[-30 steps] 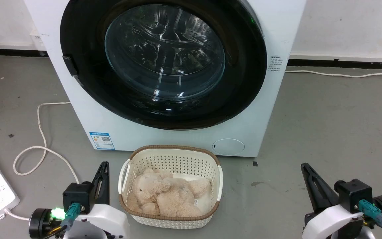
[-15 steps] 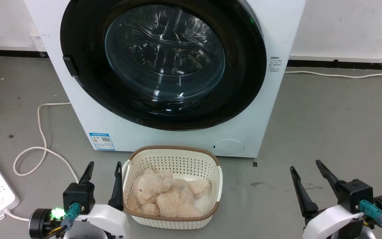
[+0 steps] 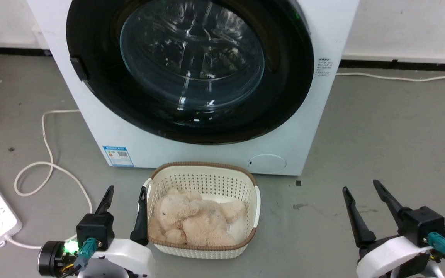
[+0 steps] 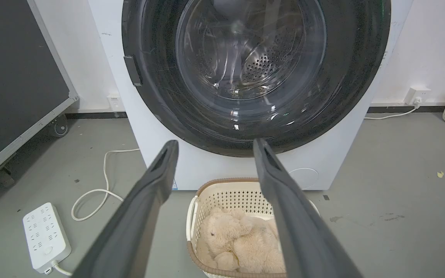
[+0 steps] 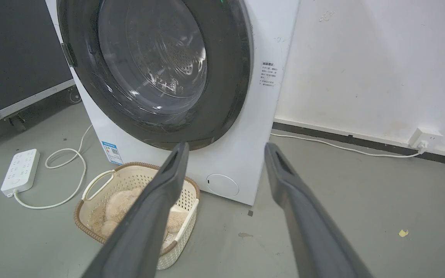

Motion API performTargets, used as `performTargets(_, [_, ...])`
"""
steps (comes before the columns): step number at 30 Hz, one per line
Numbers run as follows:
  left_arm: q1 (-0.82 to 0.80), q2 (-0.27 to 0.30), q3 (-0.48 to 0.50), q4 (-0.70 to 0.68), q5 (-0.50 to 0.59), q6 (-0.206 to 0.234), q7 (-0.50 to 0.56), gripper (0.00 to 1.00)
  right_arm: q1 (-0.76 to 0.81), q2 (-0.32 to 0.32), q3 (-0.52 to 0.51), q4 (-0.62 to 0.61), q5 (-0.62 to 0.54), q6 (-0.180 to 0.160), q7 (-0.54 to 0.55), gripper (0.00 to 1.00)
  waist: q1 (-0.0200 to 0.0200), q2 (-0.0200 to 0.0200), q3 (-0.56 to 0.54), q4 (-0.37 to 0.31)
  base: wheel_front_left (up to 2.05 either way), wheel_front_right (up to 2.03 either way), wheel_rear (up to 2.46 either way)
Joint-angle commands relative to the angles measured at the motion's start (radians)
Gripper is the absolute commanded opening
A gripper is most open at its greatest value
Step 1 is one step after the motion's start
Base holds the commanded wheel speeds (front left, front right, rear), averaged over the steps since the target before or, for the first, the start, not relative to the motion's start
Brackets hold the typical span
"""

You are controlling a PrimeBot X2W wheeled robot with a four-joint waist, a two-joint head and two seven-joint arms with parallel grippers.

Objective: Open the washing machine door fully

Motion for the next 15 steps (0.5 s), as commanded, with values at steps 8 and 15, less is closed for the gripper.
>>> performTargets(8, [-0.028,0.000,-0.014,-0.007,-0.020,0.006,-0.024,1.00,-0.063,-0.031,-0.020,-0.004,0.041,0.000,-0.017,1.00,0.0000,0.0000,0.047,0.016,0.00,0.00,0.00])
performTargets(15, [-0.050,0.000,-0.028,-0.013,-0.034,0.011,-0.039,1.00,-0.135,-0.061,-0.037,-0.009,0.090,0.000,0.004,1.00,0.0000,0.0000,0.086,0.034,0.00,0.00,0.00])
